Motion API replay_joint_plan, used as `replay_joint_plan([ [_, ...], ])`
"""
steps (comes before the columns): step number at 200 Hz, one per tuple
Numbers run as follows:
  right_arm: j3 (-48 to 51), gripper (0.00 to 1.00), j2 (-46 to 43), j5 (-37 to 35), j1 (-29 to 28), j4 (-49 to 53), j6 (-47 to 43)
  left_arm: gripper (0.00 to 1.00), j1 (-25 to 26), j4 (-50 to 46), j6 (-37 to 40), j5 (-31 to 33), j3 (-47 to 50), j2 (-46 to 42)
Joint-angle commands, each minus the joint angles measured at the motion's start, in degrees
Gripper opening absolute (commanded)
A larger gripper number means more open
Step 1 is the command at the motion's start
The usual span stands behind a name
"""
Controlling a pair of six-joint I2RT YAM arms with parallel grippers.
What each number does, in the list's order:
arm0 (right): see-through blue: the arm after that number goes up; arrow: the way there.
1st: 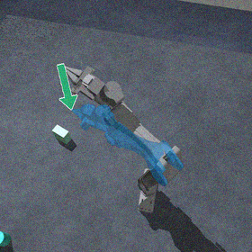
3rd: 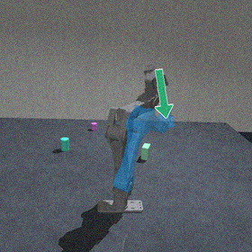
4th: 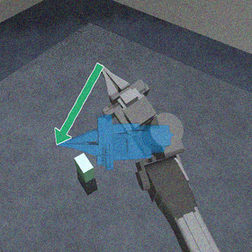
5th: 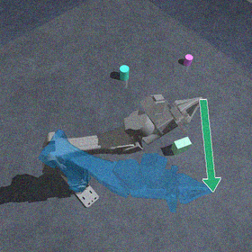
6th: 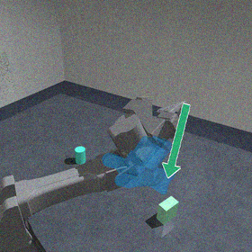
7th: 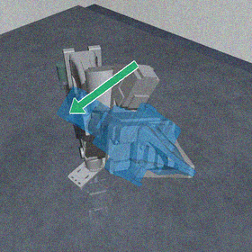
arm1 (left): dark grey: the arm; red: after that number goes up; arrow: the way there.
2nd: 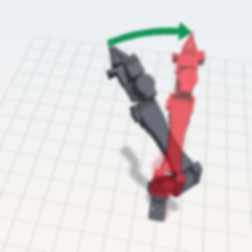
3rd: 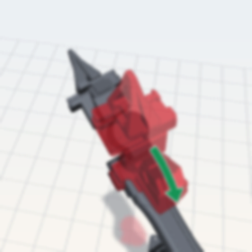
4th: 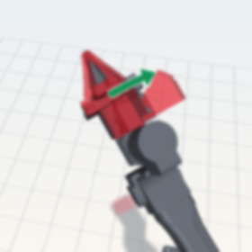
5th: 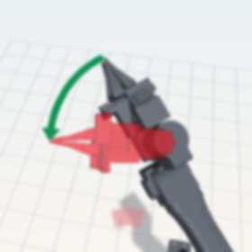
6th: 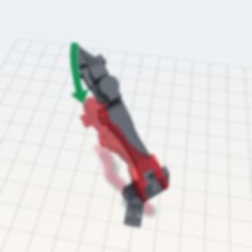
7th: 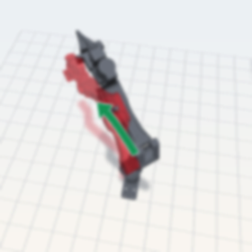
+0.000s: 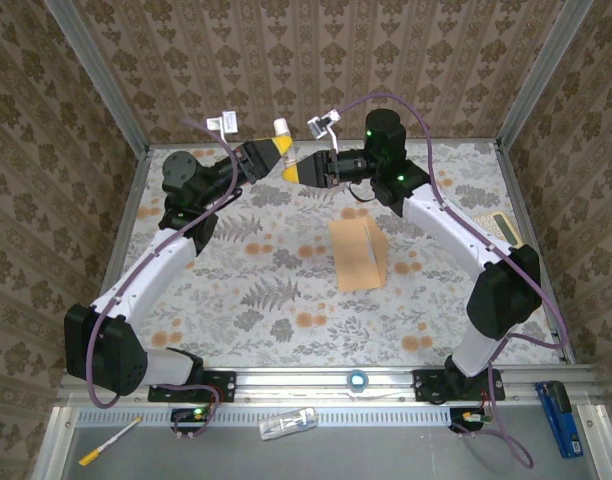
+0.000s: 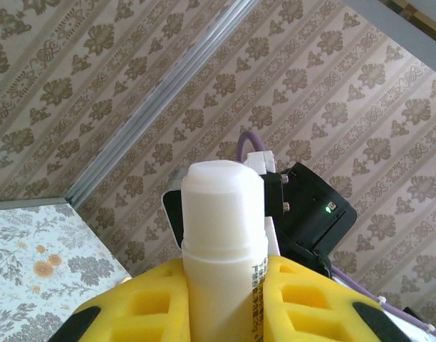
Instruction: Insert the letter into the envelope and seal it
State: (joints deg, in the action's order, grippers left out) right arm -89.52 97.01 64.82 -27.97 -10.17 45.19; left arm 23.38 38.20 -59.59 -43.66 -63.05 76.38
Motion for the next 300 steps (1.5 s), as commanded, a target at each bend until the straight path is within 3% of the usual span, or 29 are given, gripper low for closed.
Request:
replay_joint_plan([
  [1, -0.06, 0.24, -2.35, -0.69, -0.56, 3.44, -2.89, 0.0, 1.23, 2.74, 0.7, -4.66, -0.84, 0.49],
  [97, 0.33, 0.24, -2.31, 1.95, 0.19, -9.61, 5.66, 0.0, 1.23, 13.64, -5.47, -6.06, 0.58, 2.43],
  [158, -0.06, 0.25, -1.59, 2.58, 0.2, -26.47, 18.52, 0.0, 1.61, 23.85, -12.58, -7.6, -0.05, 5.78],
  [184, -0.73, 0.26, -1.39, 2.81, 0.1, -25.7, 18.1, 0.0, 1.75, 24.82, -13.37, -8.24, -0.58, 6.32],
  [211, -1.35, 0.29, -2.04, 2.28, 0.1, -14.13, 10.29, 0.0, 1.46, 24.23, -13.27, -8.09, -0.85, 6.16],
  [223, -1.86, 0.36, -2.82, 1.35, 0.19, -5.22, 3.81, 0.0, 1.09, 23.59, -13.12, -7.68, -0.85, 5.98],
  [240, -5.05, 0.49, -3.54, -2.26, 0.45, 15.19, -10.24, 0.0, 0.03, 22.33, -12.7, -6.86, -0.46, 5.4],
  [259, -8.85, 0.54, -4.09, -11.07, 0.46, 36.47, -24.24, 0.0, -1.22, 18.36, -10.85, -5.62, -0.19, 4.19],
  [273, -9.14, 0.55, -4.84, -16.87, 0.37, 42.44, -27.64, 0.0, -1.65, 12.72, -7.4, -4.61, -0.43, 2.88],
  [300, -7.78, 0.55, -6.38, -26.13, -1.32, 43.53, -28.43, 0.0, -1.46, -7.89, 4.88, 1.82, -2.37, -0.45],
])
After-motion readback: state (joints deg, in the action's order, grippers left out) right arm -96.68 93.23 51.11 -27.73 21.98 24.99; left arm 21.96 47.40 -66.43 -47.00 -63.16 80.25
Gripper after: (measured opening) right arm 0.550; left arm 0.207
